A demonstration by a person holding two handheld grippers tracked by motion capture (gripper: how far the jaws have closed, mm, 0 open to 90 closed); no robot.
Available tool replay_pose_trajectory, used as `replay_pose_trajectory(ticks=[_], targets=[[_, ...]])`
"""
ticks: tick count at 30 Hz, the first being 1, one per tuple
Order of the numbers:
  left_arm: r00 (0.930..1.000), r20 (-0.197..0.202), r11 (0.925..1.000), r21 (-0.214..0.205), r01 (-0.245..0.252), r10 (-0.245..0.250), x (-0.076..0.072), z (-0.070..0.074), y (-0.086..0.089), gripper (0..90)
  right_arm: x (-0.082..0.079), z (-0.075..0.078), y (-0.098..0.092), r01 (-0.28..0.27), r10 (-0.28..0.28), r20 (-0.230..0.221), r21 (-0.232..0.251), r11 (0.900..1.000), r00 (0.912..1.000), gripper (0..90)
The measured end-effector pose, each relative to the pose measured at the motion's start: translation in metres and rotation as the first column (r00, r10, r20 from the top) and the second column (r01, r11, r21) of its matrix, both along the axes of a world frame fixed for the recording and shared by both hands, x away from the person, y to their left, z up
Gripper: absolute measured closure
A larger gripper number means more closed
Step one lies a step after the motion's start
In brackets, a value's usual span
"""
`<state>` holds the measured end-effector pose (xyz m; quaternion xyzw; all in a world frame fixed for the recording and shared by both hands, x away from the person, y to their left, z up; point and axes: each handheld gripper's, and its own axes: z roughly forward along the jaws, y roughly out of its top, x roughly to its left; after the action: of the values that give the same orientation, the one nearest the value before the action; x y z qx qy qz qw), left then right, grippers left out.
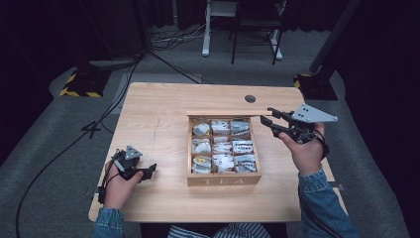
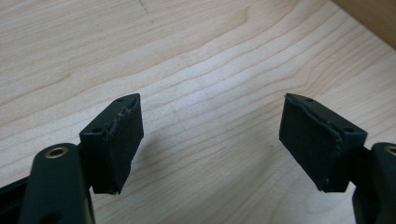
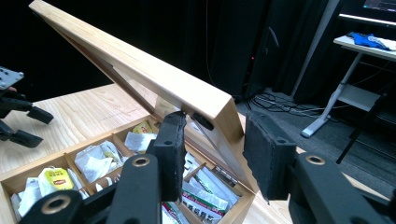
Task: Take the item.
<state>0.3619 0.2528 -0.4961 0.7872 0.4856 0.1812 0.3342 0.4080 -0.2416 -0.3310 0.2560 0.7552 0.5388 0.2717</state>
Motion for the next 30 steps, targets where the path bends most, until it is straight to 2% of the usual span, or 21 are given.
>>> replay_pose_trajectory(ticks=[5, 8, 11, 13, 16, 17, 21, 25, 27, 28, 29, 30], targets=[[0.9992, 0.03, 0.9996, 0.007, 0.027, -0.027, -0.008, 0.015, -0.006, 23.3, 0.002, 0.0, 0.0, -0.003, 0.003, -0.013, 0.014, 0.9999, 0.9999, 58.8], [0.9988, 0.033, 0.9993, 0.001, 0.036, -0.036, -0.013, 0.022, -0.009, 23.6, 0.004, 0.0, -0.001, -0.009, 0.01, -0.019, 0.023, 0.9997, 0.9998, 58.4], [0.9972, 0.046, 0.9982, 0.014, 0.058, -0.059, -0.016, 0.031, -0.011, 24.2, 0.005, 0.001, -0.001, -0.01, 0.01, -0.022, 0.025, 0.9996, 0.9997, 58.3], [0.9964, 0.054, 0.9978, 0.009, 0.065, -0.066, -0.02, 0.04, -0.01, 24.4, 0.006, 0.001, -0.001, -0.011, 0.012, -0.022, 0.027, 0.9996, 0.9997, 58.3], [0.9957, 0.07, 0.9982, 0.007, 0.06, -0.06, -0.023, 0.046, -0.008, 24.4, 0.007, 0.002, -0.001, -0.01, 0.01, -0.028, 0.029, 0.9995, 0.9996, 58.3], [0.9945, 0.083, 0.9978, -0.011, 0.065, -0.064, -0.026, 0.052, -0.008, 24.5, 0.007, 0.002, -0.001, -0.008, 0.009, -0.028, 0.028, 0.9996, 0.9996, 58.3], [0.9928, 0.085, 0.9957, -0.03, 0.088, -0.085, -0.031, 0.059, -0.011, 24.5, 0.007, 0.002, 0.0, -0.006, 0.007, -0.03, 0.029, 0.9996, 0.9995, 58.3], [0.9865, 0.102, 0.9893, -0.057, 0.134, -0.128, -0.035, 0.067, -0.019, 24.6, 0.006, 0.002, 0.0, -0.004, 0.005, -0.029, 0.028, 0.9996, 0.9996, 58.3], [0.981, 0.113, 0.9848, -0.055, 0.164, -0.157, -0.036, 0.072, -0.026, 24.8, 0.007, 0.002, 0.0, -0.004, 0.004, -0.021, 0.027, 0.9996, 0.9998, 58.0], [0.981, 0.113, 0.9848, -0.055, 0.164, -0.157, -0.036, 0.072, -0.026, 24.9, 0.007, 0.002, 0.0, -0.004, 0.004, -0.021, 0.027, 0.9996, 0.9998, 58.0], [0.9769, 0.125, 0.9822, -0.052, 0.181, -0.173, -0.036, 0.076, -0.031, 24.9, 0.006, 0.002, 0.0, -0.003, 0.004, -0.027, 0.027, 0.9996, 0.9996, 57.7], [0.9769, 0.125, 0.9822, -0.052, 0.181, -0.173, -0.036, 0.076, -0.031, 25.0, 0.006, 0.002, 0.0, -0.003, 0.004, -0.027, 0.027, 0.9996, 0.9996, 57.7]])
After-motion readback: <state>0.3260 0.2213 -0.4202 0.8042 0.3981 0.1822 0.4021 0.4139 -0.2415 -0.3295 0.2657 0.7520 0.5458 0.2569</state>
